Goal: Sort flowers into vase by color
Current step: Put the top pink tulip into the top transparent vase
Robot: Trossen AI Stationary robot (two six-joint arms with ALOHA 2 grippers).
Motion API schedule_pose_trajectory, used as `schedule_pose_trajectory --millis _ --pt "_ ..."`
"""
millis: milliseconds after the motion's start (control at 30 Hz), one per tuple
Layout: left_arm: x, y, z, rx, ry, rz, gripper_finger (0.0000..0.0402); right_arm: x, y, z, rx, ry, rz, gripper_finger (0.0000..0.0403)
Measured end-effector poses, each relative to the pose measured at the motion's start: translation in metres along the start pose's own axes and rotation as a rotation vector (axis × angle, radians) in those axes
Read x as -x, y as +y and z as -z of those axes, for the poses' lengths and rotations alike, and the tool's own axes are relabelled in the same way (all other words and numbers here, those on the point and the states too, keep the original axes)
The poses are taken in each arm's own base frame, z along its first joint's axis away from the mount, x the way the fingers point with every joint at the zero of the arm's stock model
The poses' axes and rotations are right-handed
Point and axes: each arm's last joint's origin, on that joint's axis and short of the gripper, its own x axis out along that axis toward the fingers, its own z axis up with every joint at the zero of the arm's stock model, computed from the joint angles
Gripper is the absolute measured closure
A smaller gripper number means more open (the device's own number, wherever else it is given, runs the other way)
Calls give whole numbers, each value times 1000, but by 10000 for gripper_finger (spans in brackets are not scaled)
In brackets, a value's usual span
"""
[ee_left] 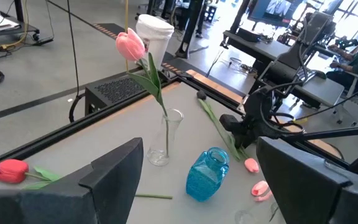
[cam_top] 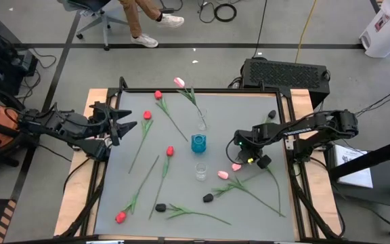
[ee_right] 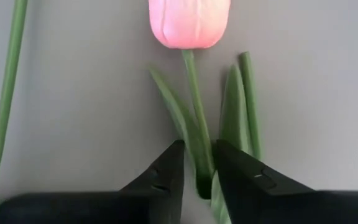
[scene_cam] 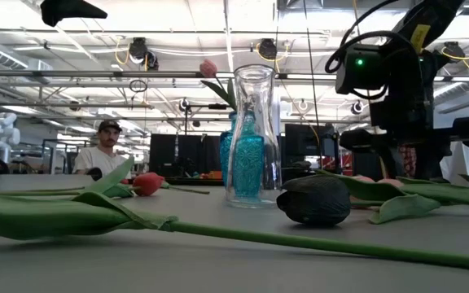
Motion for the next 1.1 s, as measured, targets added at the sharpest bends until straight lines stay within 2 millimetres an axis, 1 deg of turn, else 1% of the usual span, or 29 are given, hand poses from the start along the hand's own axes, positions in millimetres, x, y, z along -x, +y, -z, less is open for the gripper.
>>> schedule_pose_trajectory --millis 267,767,900,1100 --pt "0 0 0 0 0 0 82 0 0 0 0 0 0 395" --pt "0 0 0 0 0 0 82 2 1 -1 -1 -4 6 402" --pt "0 0 0 0 0 0 82 9 1 -1 1 -9 30 402" --pt "0 0 0 0 0 0 82 29 2 -4 20 -22 59 402"
